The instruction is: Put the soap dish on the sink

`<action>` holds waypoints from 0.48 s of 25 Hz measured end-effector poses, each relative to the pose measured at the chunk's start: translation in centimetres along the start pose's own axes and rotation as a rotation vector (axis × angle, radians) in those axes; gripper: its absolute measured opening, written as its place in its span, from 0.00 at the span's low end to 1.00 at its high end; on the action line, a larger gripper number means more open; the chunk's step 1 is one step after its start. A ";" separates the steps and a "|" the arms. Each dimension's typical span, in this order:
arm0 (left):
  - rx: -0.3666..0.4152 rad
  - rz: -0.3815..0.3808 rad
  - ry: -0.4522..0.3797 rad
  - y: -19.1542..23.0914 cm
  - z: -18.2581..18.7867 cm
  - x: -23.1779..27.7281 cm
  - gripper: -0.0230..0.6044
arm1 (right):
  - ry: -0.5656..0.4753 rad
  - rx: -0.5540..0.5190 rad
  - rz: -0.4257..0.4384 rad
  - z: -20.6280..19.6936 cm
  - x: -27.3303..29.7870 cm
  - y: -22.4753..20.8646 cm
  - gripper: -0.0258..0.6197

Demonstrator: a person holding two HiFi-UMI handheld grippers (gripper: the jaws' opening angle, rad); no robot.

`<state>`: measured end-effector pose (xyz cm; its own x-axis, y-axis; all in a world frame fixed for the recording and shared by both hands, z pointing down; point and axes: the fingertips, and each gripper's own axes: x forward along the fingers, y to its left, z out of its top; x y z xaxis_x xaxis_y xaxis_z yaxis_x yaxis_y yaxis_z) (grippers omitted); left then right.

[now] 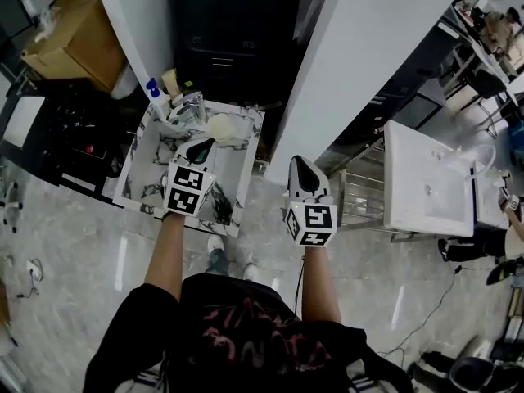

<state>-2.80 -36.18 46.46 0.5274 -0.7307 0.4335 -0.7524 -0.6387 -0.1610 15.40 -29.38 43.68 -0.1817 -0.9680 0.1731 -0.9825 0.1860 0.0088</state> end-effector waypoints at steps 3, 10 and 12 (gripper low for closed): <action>0.015 0.023 -0.038 -0.4 1.6 -2.5 0.06 | -0.009 0.000 0.012 0.3 -0.9 0.4 0.06; -0.040 0.096 -0.198 -0.7 4.5 -8.0 0.06 | -0.033 0.010 0.024 1.1 -2.9 0.6 0.06; -0.069 0.114 -0.234 -0.9 4.8 -9.7 0.06 | -0.037 0.006 0.032 1.3 -3.4 0.8 0.06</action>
<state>-5.32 -29.68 38.10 0.5089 -0.8379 0.1976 -0.8329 -0.5372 -0.1330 15.20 -26.12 41.80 -0.2139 -0.9672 0.1368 -0.9765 0.2157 -0.0018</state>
